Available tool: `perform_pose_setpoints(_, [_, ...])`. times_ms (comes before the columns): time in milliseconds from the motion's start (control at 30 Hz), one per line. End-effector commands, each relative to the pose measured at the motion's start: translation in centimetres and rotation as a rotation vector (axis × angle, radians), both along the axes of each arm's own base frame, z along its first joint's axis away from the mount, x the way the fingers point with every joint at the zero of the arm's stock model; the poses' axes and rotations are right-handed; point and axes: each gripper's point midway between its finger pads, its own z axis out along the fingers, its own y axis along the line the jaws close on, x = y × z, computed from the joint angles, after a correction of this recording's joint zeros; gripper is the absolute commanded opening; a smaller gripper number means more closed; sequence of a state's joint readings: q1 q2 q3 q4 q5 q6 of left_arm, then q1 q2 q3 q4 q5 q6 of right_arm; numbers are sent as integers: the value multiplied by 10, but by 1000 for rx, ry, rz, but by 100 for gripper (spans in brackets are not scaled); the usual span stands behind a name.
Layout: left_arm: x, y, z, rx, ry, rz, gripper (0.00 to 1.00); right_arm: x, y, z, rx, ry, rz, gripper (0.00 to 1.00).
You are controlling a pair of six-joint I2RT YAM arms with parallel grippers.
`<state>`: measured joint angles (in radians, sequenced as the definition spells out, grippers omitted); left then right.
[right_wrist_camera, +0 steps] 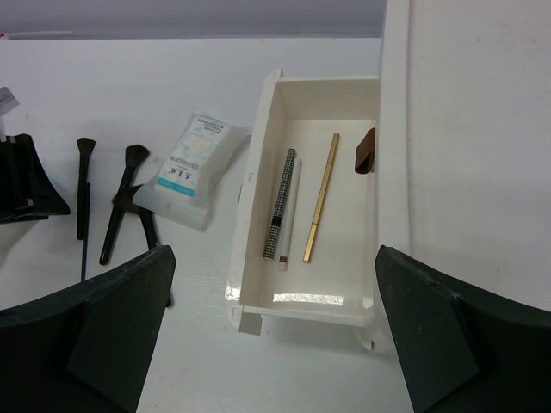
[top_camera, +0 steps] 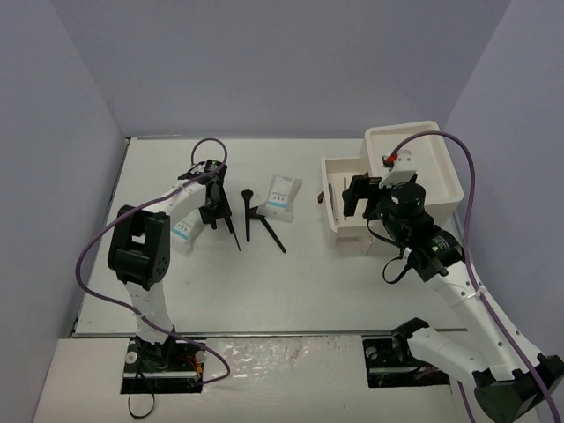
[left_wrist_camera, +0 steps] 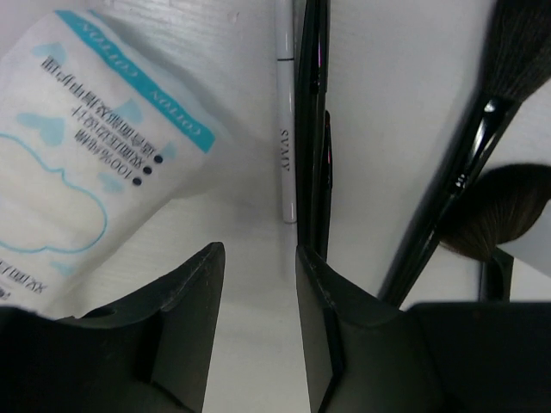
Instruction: Organize the makeup
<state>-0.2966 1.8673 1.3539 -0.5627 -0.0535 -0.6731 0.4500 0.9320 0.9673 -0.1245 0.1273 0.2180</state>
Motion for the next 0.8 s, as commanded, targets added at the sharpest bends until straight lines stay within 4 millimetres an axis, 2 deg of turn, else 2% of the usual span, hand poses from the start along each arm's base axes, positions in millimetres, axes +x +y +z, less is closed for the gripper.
perform_pose_setpoints(0, [30,-1,21,4,-85,42,33,3,1,26,20,-100,22,100])
perform_pose_setpoints(333, [56,14,18,8,-104,86,22,1,0,26,14,-108,24,100])
perform_pose_setpoints(533, [70,20,14,-3,-114,105,20,1,0,24,10,-104,27,100])
perform_pose_setpoints(767, [88,16,14,-34,-148,99,20,2,1,19,5,-94,28,100])
